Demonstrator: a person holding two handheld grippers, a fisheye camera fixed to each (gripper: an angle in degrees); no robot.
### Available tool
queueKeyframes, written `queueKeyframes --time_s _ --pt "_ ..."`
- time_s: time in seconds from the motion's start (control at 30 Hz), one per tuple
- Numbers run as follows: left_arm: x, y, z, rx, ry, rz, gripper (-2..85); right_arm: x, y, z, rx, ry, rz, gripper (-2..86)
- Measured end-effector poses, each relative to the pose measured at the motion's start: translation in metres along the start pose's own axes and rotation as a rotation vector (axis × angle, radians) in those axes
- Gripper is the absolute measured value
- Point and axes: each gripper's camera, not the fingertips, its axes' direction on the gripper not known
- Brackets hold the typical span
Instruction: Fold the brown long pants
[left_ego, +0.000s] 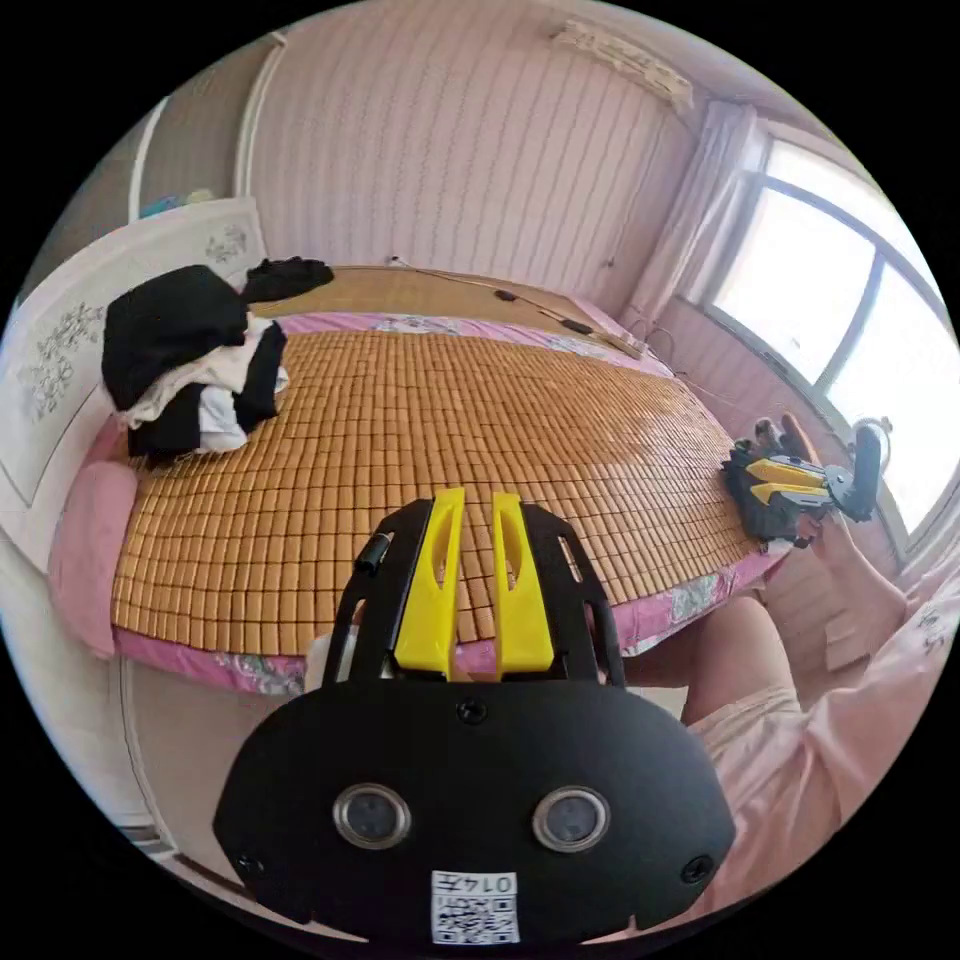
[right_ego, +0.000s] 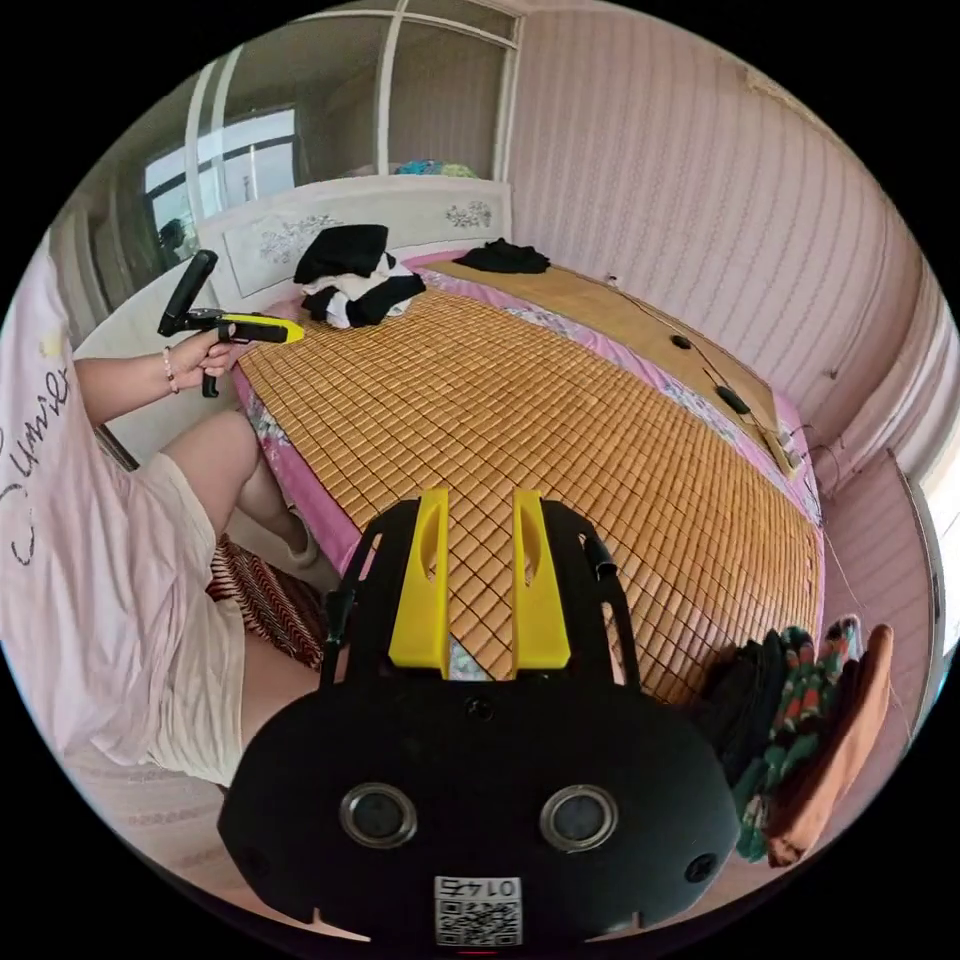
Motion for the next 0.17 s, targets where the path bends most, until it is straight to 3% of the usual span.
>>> queueKeyframes --time_s 0.1,0.17 --pt "-0.097 0.056 -0.044 0.029 -0.109 -0.26 5.3 -0.089 -0.091 0.104 -0.002 -0.281 -0.171 11.6" --pt "-0.155 0.095 -0.072 0.062 -0.201 -0.393 5.6 -0.145 -0.144 0.16 -0.054 -0.359 -0.284 13.0"
